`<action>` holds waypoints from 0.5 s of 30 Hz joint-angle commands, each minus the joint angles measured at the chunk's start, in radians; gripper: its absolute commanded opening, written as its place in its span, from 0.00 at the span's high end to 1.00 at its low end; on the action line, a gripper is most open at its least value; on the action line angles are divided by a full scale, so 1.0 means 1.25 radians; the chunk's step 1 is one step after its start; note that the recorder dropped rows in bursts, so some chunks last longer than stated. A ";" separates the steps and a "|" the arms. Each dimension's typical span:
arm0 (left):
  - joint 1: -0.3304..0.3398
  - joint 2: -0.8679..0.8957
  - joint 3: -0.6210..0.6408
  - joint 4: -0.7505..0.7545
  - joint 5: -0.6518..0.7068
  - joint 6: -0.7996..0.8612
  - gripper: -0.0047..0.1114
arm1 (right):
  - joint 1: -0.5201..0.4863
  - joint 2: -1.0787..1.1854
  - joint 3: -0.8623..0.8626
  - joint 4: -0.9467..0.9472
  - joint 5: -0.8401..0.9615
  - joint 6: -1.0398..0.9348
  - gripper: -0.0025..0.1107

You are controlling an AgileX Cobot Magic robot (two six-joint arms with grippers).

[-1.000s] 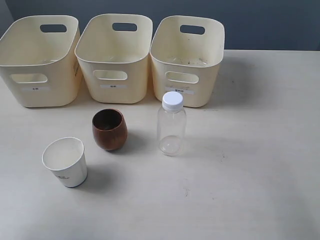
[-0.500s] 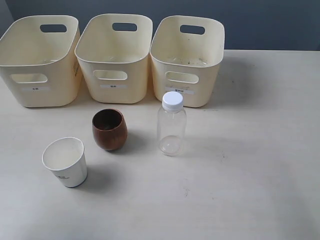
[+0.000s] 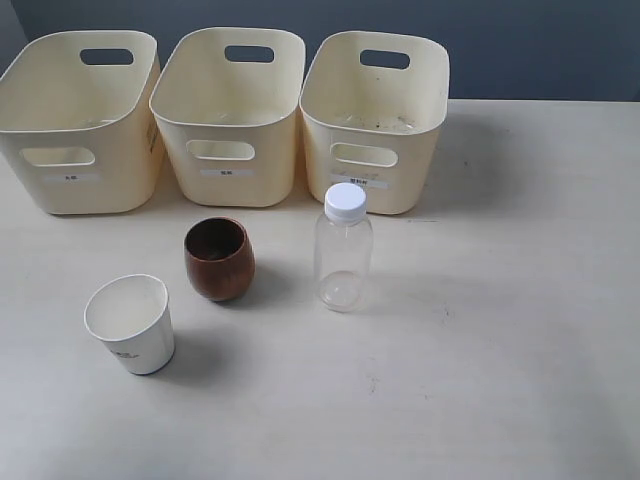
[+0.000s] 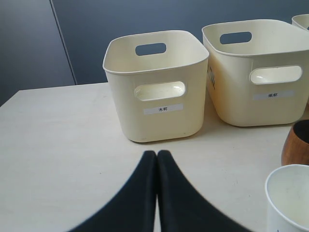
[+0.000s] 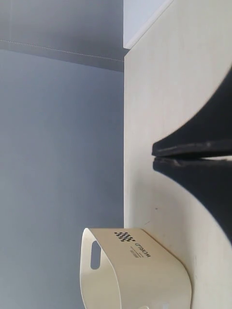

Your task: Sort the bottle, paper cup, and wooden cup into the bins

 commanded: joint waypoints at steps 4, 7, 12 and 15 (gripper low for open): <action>-0.002 0.003 -0.001 0.002 -0.011 -0.002 0.96 | 0.004 -0.004 0.001 -0.007 -0.030 -0.003 0.98; -0.002 0.003 -0.001 0.002 -0.011 -0.002 0.96 | 0.004 -0.004 0.001 0.079 -0.093 0.006 0.98; -0.002 0.003 -0.001 0.002 -0.011 -0.002 0.96 | 0.004 -0.004 0.001 0.356 -0.121 0.102 0.98; -0.002 0.003 -0.001 0.002 -0.011 -0.002 0.96 | 0.004 -0.004 0.001 0.383 -0.121 0.102 0.98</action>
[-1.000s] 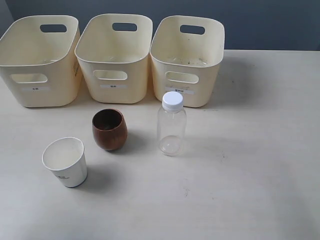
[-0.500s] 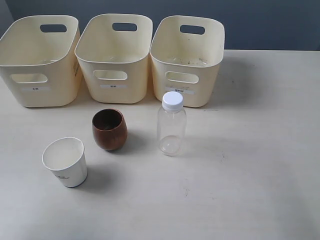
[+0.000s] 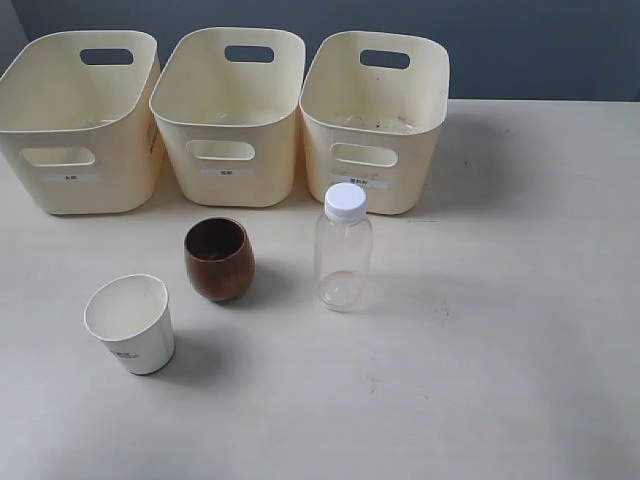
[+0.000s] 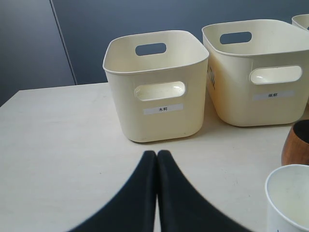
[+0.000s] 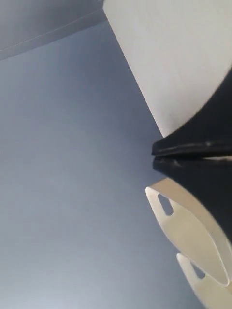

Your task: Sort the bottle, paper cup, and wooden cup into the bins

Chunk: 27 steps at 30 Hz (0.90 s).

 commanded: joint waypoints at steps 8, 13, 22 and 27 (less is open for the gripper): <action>-0.002 0.003 -0.001 0.002 -0.011 -0.002 0.96 | 0.004 -0.004 0.001 0.073 -0.011 0.016 0.98; -0.002 0.003 -0.001 0.002 -0.011 -0.002 0.96 | 0.004 -0.004 0.001 0.058 -0.084 -0.012 0.98; -0.002 0.003 -0.001 0.002 -0.011 -0.002 0.96 | 0.004 -0.004 -0.164 -0.043 -0.038 0.010 0.98; -0.002 0.003 -0.001 0.002 -0.011 -0.002 0.96 | 0.004 0.083 -0.313 -0.179 0.054 0.002 0.98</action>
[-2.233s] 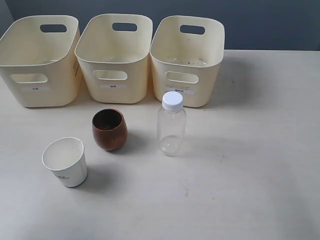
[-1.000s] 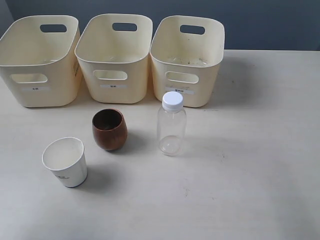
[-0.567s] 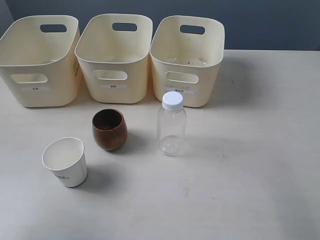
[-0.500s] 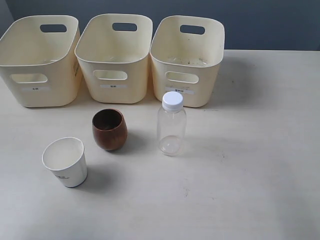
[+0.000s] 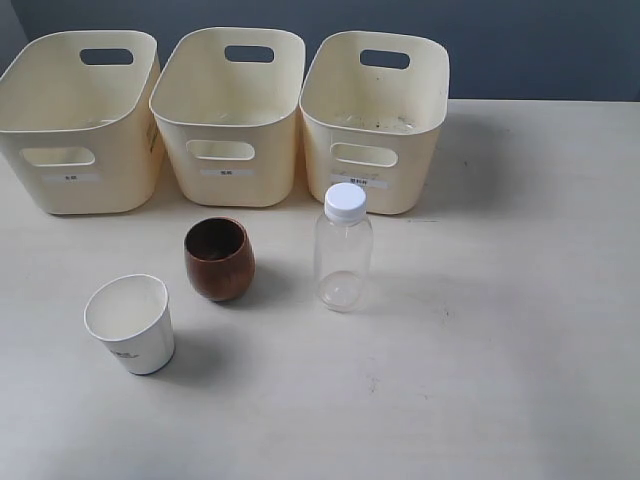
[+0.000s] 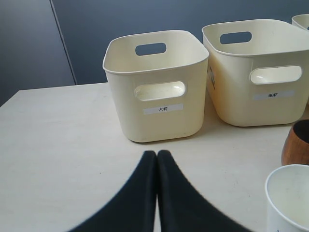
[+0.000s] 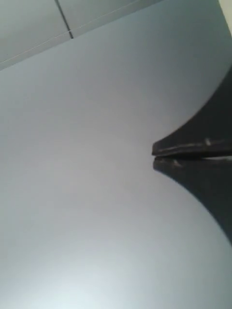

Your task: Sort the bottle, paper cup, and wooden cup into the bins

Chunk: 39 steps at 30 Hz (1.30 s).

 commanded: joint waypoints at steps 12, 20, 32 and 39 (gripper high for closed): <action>-0.002 0.003 -0.001 0.002 -0.011 -0.002 0.96 | 0.004 0.416 -0.298 0.537 0.452 -0.905 0.98; -0.002 0.003 -0.001 0.002 -0.011 -0.002 0.96 | 0.004 0.550 -0.286 0.758 0.624 -1.102 0.98; -0.002 0.003 -0.001 0.002 -0.011 -0.002 0.96 | 0.004 0.574 -0.192 0.914 0.624 -1.253 0.98; -0.002 0.003 -0.001 0.002 -0.011 -0.002 0.96 | 0.004 0.667 -0.204 0.990 0.491 -1.341 0.98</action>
